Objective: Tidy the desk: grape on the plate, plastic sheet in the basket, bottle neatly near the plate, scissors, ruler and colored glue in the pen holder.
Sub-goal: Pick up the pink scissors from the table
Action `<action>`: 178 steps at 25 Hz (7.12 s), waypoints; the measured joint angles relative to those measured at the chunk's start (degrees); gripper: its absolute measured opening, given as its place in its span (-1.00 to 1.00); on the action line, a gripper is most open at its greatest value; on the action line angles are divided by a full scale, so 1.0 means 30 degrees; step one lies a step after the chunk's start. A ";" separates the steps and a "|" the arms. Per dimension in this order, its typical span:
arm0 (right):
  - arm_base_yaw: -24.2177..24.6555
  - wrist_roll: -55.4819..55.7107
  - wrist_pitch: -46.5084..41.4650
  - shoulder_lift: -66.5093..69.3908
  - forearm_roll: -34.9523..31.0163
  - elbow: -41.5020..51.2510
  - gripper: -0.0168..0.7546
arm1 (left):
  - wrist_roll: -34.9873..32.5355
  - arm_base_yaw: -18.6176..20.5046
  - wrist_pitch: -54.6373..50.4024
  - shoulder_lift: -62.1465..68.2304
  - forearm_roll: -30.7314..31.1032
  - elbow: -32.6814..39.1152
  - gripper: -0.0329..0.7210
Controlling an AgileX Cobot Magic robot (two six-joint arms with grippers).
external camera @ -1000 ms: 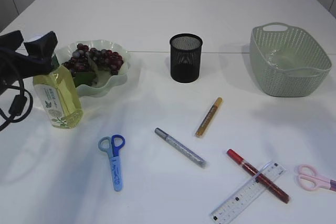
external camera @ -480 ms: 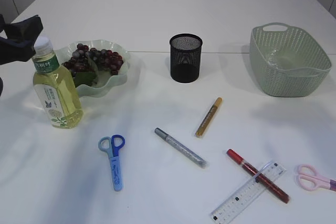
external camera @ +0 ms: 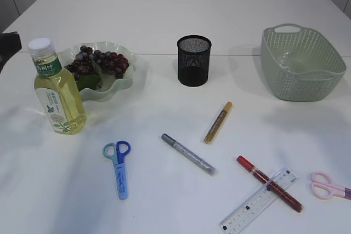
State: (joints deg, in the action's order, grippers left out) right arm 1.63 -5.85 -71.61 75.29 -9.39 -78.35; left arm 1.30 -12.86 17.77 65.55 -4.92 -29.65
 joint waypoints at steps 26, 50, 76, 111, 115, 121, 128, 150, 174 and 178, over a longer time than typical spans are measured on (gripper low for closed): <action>0.0000 0.0384 -0.0030 0.0000 -0.1364 0.0126 0.18 | -0.0037 0.0000 -2.1179 -0.6847 -0.2394 -0.3717 0.34; 0.0000 -1.4419 0.0154 -0.0424 -0.0915 0.5250 0.18 | -0.0037 0.0000 -2.2779 -0.6877 -0.2432 -0.3986 0.33; 0.0000 -1.5735 0.2850 -0.0139 0.0747 0.9732 0.18 | -0.0037 0.0000 -2.3222 -0.6877 -0.1925 -0.3986 0.33; -0.0113 -2.0144 0.7739 0.2326 0.1484 1.2663 0.18 | -0.0037 0.0000 -2.3601 -0.6877 -0.1916 -0.3986 0.33; -0.0113 -2.0571 0.8050 0.3460 0.1414 1.2535 0.18 | -0.0037 0.0000 -2.3601 -0.6877 -0.1916 -0.3986 0.33; -0.0113 -2.0817 0.8124 0.5274 0.1308 1.1252 0.18 | -0.0037 0.0000 -2.3601 -0.6877 -0.1950 -0.3986 0.33; -0.0113 -2.1272 0.8238 0.6656 0.1270 1.0696 0.18 | -0.0037 0.0000 -2.3610 -0.6877 -0.2020 -0.3986 0.33; 0.0645 -2.1535 1.0172 0.7735 0.2129 1.0646 0.18 | -0.0037 0.0000 -2.3642 -0.6877 -0.2288 -0.3986 0.33; 0.0645 -2.1535 1.0226 0.8542 0.2204 1.0614 0.18 | -0.0037 0.0000 -2.3642 -0.6877 -0.2399 -0.3986 0.33; 0.0645 -2.1535 1.0442 0.8891 0.2204 1.0614 0.18 | -0.0037 0.0000 -2.3642 -0.6877 -0.2399 -0.3986 0.33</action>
State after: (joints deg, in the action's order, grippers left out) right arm 3.56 -70.45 -40.29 101.96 -2.77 -46.51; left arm 1.19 -12.86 -53.16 44.92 -12.12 -41.61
